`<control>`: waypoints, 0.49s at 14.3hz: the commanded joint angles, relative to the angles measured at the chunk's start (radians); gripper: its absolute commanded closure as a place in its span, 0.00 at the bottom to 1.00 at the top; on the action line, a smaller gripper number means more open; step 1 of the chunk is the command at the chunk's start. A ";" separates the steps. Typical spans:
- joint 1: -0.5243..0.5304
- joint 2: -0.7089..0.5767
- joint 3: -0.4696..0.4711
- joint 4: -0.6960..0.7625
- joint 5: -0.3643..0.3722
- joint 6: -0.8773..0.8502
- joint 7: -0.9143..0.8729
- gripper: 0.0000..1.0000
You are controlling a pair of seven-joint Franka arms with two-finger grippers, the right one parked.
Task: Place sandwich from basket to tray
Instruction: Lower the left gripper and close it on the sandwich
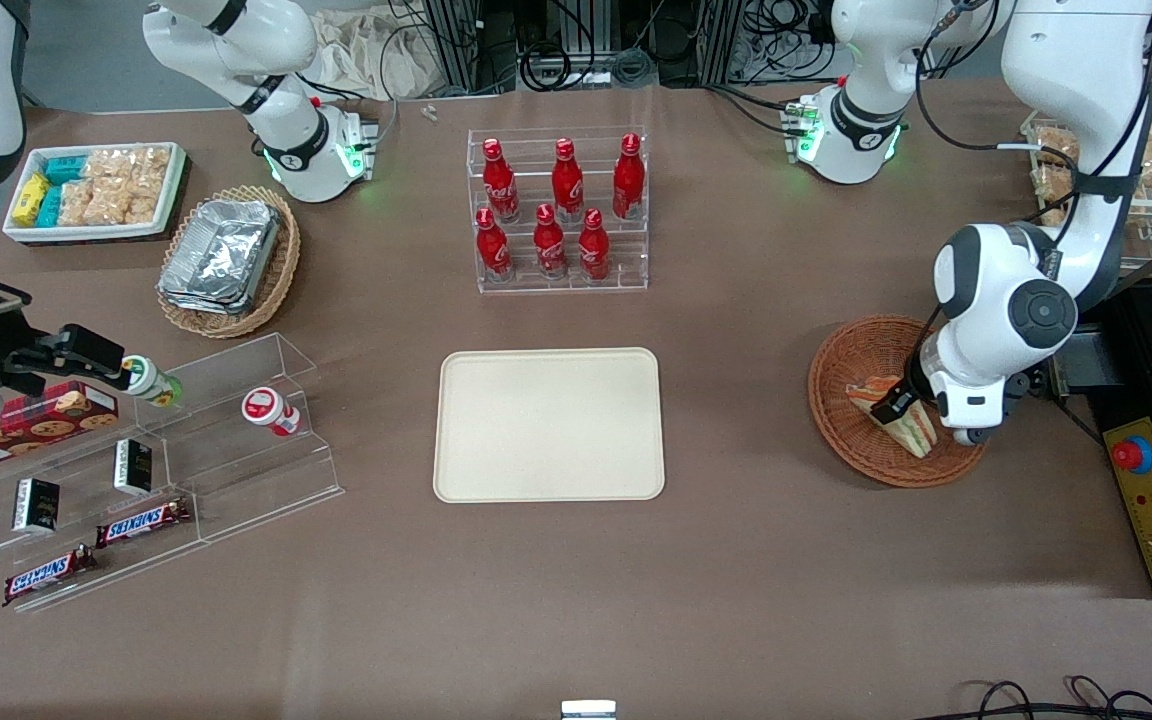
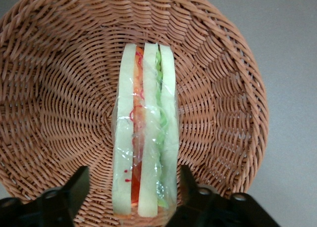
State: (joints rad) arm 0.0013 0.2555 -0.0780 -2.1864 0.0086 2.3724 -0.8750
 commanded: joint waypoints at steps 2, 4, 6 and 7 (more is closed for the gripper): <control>-0.003 -0.025 0.001 -0.012 0.010 -0.007 -0.044 1.00; -0.010 -0.047 -0.002 0.037 0.014 -0.072 -0.087 1.00; -0.012 -0.056 -0.006 0.179 0.016 -0.293 -0.082 1.00; -0.014 -0.055 -0.016 0.267 0.016 -0.399 -0.076 1.00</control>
State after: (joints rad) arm 0.0002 0.2208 -0.0863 -2.0672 0.0103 2.1602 -0.9249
